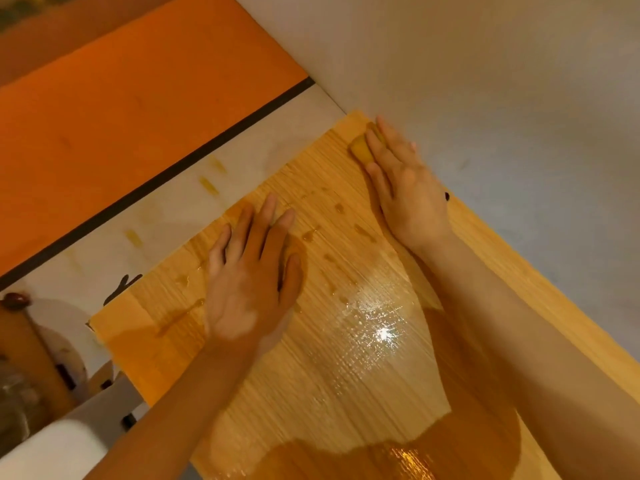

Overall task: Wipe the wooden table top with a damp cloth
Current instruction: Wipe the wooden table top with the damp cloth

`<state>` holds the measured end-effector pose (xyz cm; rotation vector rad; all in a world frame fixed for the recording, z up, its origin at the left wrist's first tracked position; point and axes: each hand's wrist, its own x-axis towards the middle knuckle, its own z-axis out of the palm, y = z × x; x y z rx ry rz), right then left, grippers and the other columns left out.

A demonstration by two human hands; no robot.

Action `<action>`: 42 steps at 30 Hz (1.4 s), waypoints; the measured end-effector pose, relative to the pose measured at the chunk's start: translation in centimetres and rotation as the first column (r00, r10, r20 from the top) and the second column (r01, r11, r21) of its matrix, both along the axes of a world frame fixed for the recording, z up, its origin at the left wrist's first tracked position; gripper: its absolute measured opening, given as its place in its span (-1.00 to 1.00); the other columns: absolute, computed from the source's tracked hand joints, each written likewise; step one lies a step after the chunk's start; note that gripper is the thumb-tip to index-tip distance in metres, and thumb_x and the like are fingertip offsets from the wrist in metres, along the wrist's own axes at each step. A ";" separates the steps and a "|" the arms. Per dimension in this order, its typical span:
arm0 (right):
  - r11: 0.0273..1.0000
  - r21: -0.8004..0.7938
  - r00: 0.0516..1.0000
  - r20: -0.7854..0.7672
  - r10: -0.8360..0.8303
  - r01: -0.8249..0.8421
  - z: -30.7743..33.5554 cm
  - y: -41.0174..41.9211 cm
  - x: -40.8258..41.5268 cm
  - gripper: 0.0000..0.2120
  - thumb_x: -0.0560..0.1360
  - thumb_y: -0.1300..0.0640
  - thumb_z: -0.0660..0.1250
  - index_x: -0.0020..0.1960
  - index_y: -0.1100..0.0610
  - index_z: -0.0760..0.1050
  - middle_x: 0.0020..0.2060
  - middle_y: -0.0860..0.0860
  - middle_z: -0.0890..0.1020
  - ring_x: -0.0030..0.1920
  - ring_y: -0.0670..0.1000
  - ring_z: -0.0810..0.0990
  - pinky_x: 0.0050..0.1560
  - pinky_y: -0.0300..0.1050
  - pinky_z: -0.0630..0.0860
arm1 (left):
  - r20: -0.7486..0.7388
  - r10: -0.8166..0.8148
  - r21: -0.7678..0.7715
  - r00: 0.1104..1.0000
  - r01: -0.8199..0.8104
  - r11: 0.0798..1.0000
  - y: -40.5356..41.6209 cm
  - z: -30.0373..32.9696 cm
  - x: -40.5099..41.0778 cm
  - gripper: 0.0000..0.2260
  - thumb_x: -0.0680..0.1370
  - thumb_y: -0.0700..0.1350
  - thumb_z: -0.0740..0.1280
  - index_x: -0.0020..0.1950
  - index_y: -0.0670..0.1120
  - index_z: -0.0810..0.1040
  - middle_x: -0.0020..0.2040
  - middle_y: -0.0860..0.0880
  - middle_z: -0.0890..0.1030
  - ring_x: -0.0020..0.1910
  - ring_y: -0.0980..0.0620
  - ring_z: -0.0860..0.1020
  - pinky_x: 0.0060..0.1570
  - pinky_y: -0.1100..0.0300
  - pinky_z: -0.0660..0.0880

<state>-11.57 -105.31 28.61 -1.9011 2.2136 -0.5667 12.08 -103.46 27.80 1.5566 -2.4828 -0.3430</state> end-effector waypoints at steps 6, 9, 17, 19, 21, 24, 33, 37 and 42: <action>0.996 0.027 0.995 0.045 -0.086 0.084 0.8 10.6 0.8 -0.55 0.67 0.05 0.08 0.53 0.13 0.25 0.56 -0.01 0.18 0.56 -0.05 0.14 0.58 0.02 0.08 | 0.052 -0.049 0.061 0.997 0.045 0.997 0.2 0.2 0.2 -0.50 0.67 0.09 -0.04 0.62 0.05 0.13 0.65 0.04 0.04 0.64 -0.01 -0.04 0.56 0.00 -0.10; 1.000 0.019 1.000 0.009 -0.005 0.005 0.6 3.1 1.0 -0.56 0.68 0.03 0.07 0.52 0.14 0.26 0.55 0.04 0.22 0.55 0.01 0.19 0.57 0.01 0.10 | 0.046 -0.052 0.062 0.998 0.049 0.997 0.1 0.3 0.4 -0.50 0.68 0.08 -0.02 0.62 0.03 0.13 0.65 0.03 0.05 0.64 -0.01 -0.02 0.55 -0.02 -0.03; 1.000 -0.014 1.000 0.025 0.014 -0.013 0.0 -3.7 3.3 -0.57 0.69 0.07 0.07 0.52 0.15 0.26 0.55 0.07 0.22 0.56 0.05 0.18 0.58 -0.03 0.03 | 0.039 -0.046 0.046 0.998 0.044 0.998 -0.1 0.0 0.4 -0.51 0.67 0.07 0.02 0.61 0.02 0.16 0.64 0.02 0.09 0.64 -0.03 0.03 0.54 -0.05 0.04; 0.980 0.000 0.980 0.009 0.197 -0.197 0.2 1.1 5.2 -0.58 0.69 0.07 0.09 0.52 0.15 0.27 0.55 0.05 0.23 0.56 0.03 0.16 0.58 -0.02 0.07 | 0.021 -0.042 0.058 0.999 0.040 0.997 0.0 0.0 0.4 -0.51 0.67 0.07 0.03 0.61 0.02 0.16 0.65 0.03 0.07 0.64 -0.01 0.01 0.55 -0.04 0.02; 0.935 0.049 0.936 0.021 0.352 -0.352 0.4 2.8 4.6 -0.56 0.69 0.05 0.06 0.53 0.13 0.25 0.56 0.01 0.20 0.57 -0.02 0.13 0.58 -0.03 0.04 | -0.023 -0.035 0.077 0.999 0.037 0.996 0.0 0.2 0.4 -0.51 0.68 0.08 0.04 0.62 0.03 0.15 0.65 0.05 0.04 0.64 0.02 -0.03 0.55 -0.01 -0.02; 0.985 0.056 0.987 0.016 0.161 -0.162 0.9 -1.3 1.6 -0.56 0.69 0.04 0.03 0.54 0.10 0.22 0.57 0.01 0.16 0.56 0.02 0.14 0.57 -0.01 -0.01 | -0.139 -0.041 0.122 0.989 0.059 0.991 -0.1 0.8 0.6 -0.52 0.69 0.05 0.05 0.62 0.01 0.16 0.65 0.05 0.04 0.64 0.05 -0.07 0.59 0.04 -0.13; 0.984 -0.049 0.985 0.004 0.173 -0.173 0.1 -1.0 10.7 -0.59 0.68 0.04 0.10 0.49 0.13 0.33 0.53 0.06 0.28 0.55 0.08 0.20 0.57 0.08 0.10 | -0.028 0.210 0.089 0.977 -0.207 0.974 4.3 0.9 8.1 -0.50 0.68 0.07 0.03 0.62 -0.03 0.16 0.64 -0.01 0.12 0.64 0.03 -0.04 0.59 0.06 -0.21; 0.854 0.010 0.854 0.010 0.520 -0.520 0.1 -0.2 11.4 -0.59 0.66 0.04 0.10 0.46 0.14 0.37 0.52 0.08 0.30 0.53 0.10 0.24 0.55 0.09 0.11 | 0.008 0.216 0.086 0.976 -0.216 0.973 4.2 0.8 7.5 -0.49 0.67 0.08 0.02 0.61 -0.02 0.16 0.64 -0.01 0.12 0.63 0.03 -0.02 0.58 0.09 -0.22; 0.999 0.041 0.998 0.061 0.011 -0.014 0.9 -2.1 1.3 -0.60 0.68 0.05 0.07 0.49 0.11 0.33 0.54 0.06 0.24 0.55 0.06 0.18 0.57 0.09 0.03 | -0.042 0.215 0.100 0.976 -0.210 0.973 4.3 1.3 7.5 -0.51 0.67 0.06 0.03 0.60 0.00 0.20 0.63 0.01 0.13 0.64 0.03 -0.03 0.59 0.06 -0.17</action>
